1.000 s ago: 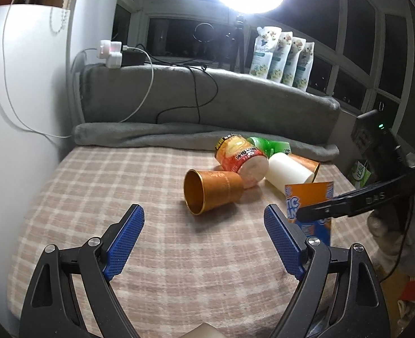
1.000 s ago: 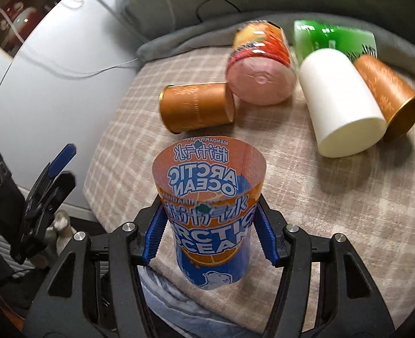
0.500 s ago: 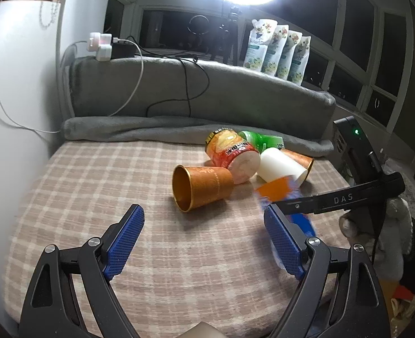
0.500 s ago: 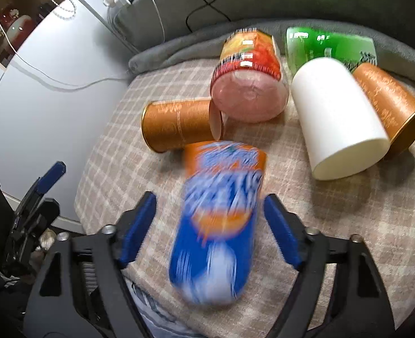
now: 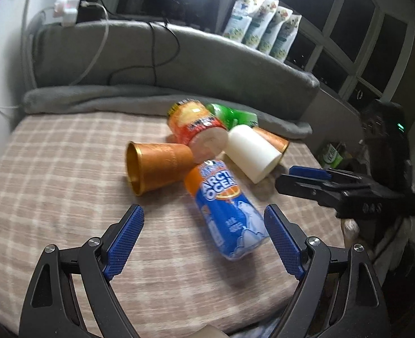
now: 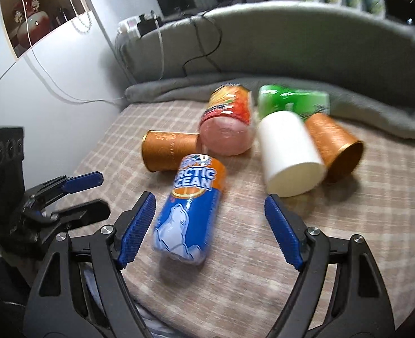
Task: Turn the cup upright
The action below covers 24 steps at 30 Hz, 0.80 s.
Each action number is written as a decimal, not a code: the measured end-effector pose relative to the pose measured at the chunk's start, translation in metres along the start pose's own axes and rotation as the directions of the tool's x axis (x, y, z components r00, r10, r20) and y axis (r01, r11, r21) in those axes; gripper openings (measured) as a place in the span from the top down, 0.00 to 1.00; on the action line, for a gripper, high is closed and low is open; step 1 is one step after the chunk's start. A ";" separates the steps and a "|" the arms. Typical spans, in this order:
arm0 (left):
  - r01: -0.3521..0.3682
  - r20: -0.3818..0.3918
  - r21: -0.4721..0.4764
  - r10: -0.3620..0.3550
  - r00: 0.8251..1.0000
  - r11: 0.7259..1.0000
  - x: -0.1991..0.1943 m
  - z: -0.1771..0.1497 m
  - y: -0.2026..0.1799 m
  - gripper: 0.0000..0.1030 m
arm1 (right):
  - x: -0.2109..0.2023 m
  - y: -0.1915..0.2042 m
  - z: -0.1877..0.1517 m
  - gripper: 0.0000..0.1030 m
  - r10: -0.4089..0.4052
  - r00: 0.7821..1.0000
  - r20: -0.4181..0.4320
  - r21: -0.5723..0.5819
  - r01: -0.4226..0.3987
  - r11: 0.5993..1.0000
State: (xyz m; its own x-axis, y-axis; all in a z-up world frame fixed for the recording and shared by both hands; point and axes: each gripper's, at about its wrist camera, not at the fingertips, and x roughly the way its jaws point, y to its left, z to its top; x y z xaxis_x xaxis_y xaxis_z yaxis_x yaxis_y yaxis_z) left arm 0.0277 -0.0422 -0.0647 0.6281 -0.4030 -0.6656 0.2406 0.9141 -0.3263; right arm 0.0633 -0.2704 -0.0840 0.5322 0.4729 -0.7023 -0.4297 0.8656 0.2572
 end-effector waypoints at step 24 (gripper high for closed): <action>0.170 -0.214 -0.299 -0.240 0.947 0.939 0.088 0.026 0.014 0.16 | -0.079 -0.044 -0.057 0.11 -0.277 0.943 0.186 0.180 0.244 0.953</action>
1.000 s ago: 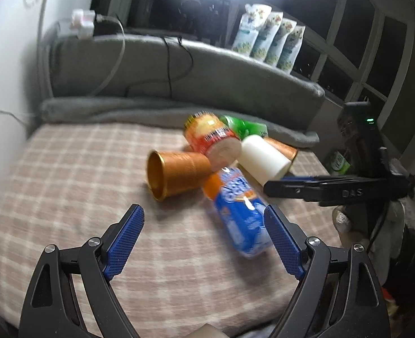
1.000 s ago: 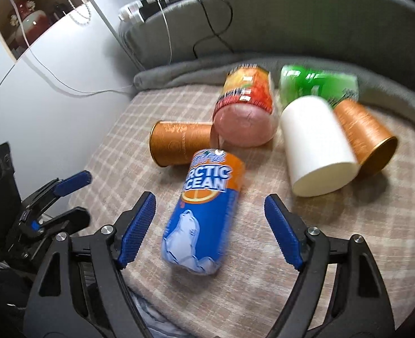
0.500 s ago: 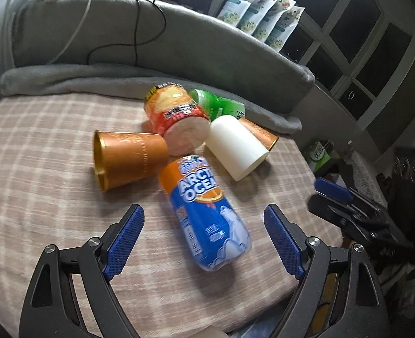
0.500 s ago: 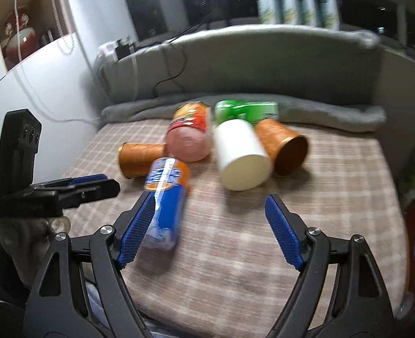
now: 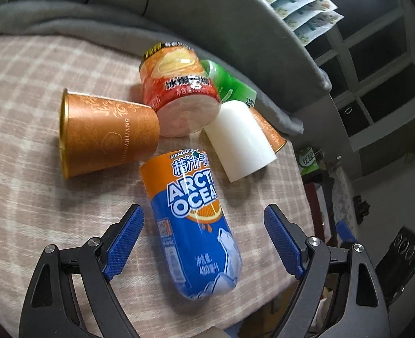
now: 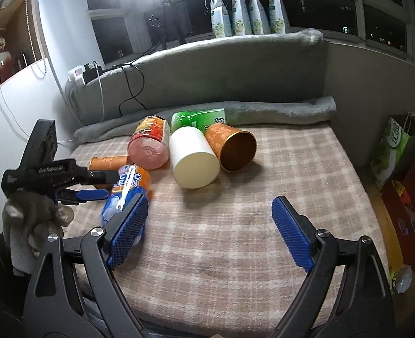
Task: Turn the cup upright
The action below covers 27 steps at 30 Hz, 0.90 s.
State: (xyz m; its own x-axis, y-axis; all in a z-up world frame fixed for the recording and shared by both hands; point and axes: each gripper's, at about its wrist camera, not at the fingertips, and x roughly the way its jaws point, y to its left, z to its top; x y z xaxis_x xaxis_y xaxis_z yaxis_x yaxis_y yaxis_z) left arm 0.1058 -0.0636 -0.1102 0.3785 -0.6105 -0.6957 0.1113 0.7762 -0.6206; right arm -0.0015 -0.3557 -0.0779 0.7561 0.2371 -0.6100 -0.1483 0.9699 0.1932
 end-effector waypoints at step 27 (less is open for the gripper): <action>-0.043 -0.061 -0.058 0.039 0.997 0.997 0.031 0.012 0.013 0.38 | 0.007 -0.007 -0.011 0.11 -0.016 1.000 -0.010 0.023 0.016 1.000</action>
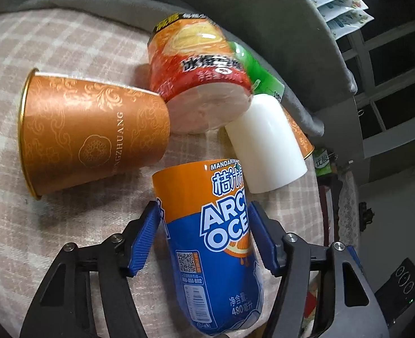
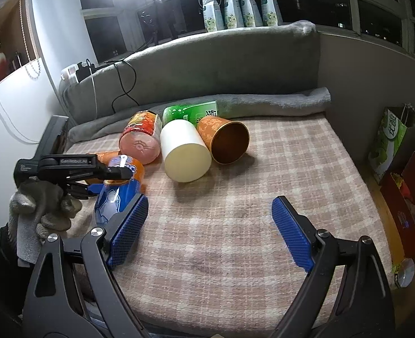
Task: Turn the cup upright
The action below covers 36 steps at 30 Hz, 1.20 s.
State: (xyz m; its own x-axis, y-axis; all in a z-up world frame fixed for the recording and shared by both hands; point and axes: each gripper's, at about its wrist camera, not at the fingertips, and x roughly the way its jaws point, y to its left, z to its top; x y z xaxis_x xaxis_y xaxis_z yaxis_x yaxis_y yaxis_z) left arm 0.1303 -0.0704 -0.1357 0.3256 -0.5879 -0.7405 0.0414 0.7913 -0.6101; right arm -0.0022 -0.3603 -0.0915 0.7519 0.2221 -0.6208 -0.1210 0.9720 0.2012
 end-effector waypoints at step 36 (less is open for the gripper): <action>-0.340 0.380 0.442 0.170 0.909 0.830 -0.030 -0.047 -0.089 0.39 | -0.002 -0.006 0.000 0.11 0.004 1.000 -0.004 0.032 -0.004 0.999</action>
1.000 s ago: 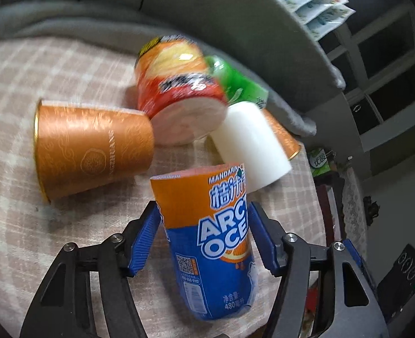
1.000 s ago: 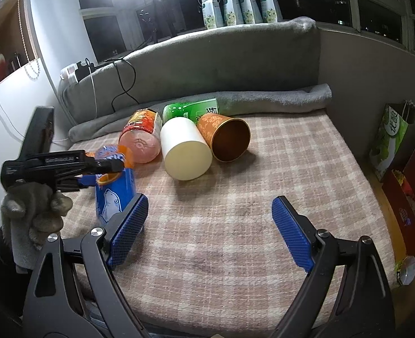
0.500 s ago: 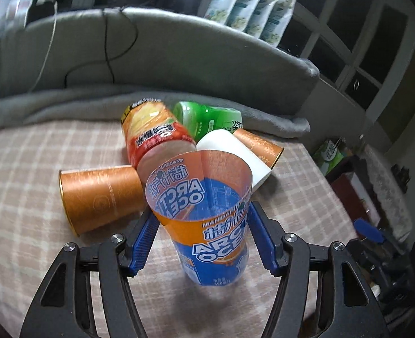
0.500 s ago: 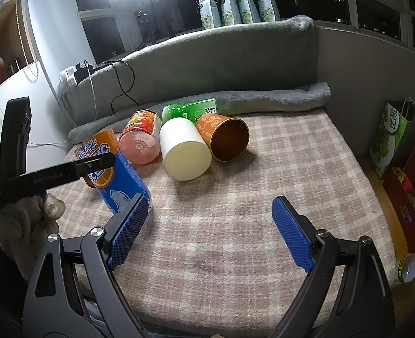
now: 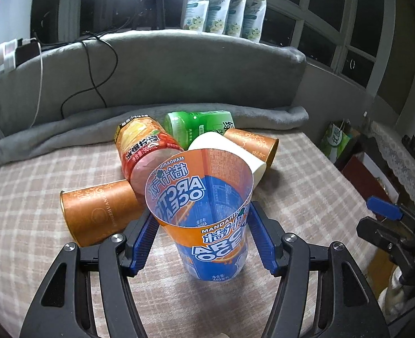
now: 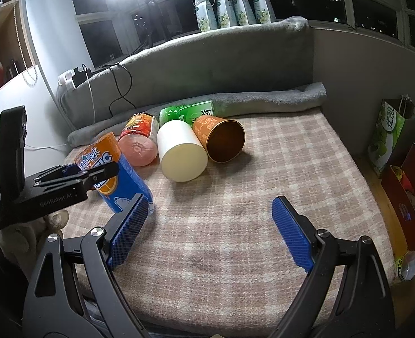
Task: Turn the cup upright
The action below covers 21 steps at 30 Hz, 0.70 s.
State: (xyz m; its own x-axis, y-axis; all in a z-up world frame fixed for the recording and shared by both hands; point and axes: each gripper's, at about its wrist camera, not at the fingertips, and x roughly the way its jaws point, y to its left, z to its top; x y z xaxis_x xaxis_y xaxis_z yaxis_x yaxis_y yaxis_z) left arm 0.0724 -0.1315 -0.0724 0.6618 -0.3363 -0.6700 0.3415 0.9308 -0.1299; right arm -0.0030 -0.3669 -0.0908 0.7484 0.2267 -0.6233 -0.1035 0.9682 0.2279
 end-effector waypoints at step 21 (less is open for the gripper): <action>0.047 -0.018 0.075 -0.046 0.999 0.996 -0.006 -0.011 -0.020 0.32 | -0.006 0.000 0.001 0.11 0.000 1.000 0.008 0.008 0.000 1.000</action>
State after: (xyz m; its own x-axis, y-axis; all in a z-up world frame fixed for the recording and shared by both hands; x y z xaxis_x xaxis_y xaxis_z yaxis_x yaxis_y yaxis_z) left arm 0.0538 -0.1469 -0.0739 0.6337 -0.3758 -0.6762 0.4214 0.9007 -0.1057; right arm -0.0064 -0.3679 -0.0864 0.7538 0.2256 -0.6171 -0.0982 0.9673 0.2338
